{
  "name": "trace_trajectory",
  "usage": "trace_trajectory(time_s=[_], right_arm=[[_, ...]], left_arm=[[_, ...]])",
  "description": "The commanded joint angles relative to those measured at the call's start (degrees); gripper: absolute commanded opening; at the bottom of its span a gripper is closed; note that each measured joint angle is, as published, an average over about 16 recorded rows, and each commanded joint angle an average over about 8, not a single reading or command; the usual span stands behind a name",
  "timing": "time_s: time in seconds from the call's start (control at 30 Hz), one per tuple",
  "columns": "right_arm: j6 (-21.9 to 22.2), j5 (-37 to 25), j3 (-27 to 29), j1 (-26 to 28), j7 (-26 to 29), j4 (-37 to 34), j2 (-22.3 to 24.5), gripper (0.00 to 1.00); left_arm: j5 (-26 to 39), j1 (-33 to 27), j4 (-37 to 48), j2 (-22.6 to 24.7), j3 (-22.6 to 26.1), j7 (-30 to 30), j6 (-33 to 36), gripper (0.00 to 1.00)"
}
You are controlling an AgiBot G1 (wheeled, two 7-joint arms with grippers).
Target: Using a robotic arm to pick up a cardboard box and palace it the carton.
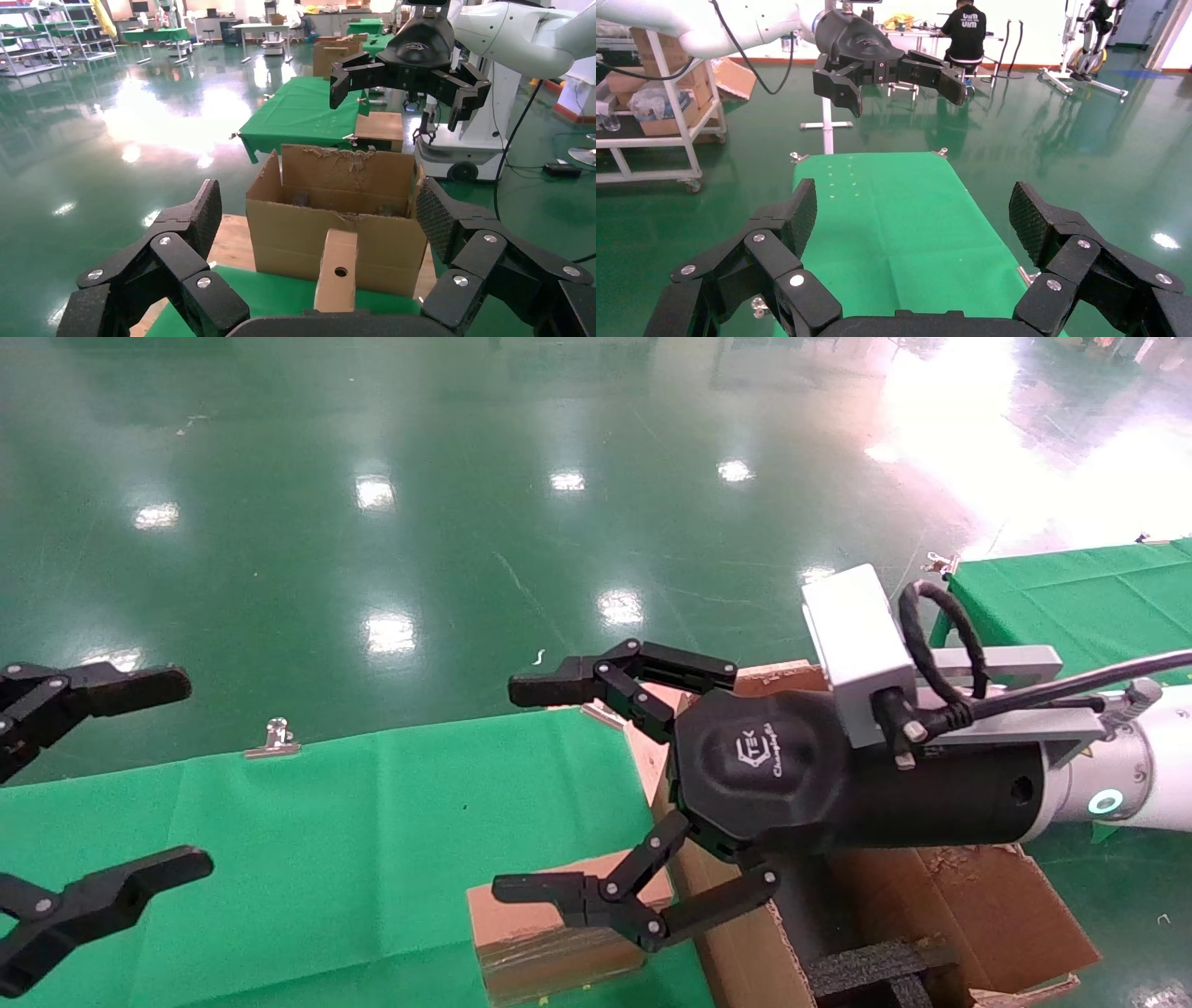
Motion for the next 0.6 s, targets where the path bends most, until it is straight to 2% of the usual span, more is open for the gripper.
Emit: trace_trajectory(time_s=[0.03, 0.33, 0.37, 0.6], right_arm=[[0.0, 0.0, 0.0, 0.0, 0.0, 0.0, 0.0, 1.00], [0.0, 0.0, 0.0, 0.0, 0.0, 0.0, 0.0, 1.00], [0.0, 0.0, 0.0, 0.0, 0.0, 0.0, 0.0, 1.00], [0.0, 0.0, 0.0, 0.0, 0.0, 0.0, 0.0, 1.00]], left_arm=[[0.0, 0.0, 0.0, 0.0, 0.0, 0.0, 0.0, 1.00], [0.0, 0.0, 0.0, 0.0, 0.0, 0.0, 0.0, 1.00], [0.0, 0.0, 0.0, 0.0, 0.0, 0.0, 0.0, 0.98], [0.0, 0.0, 0.0, 0.0, 0.0, 0.0, 0.0, 0.10]])
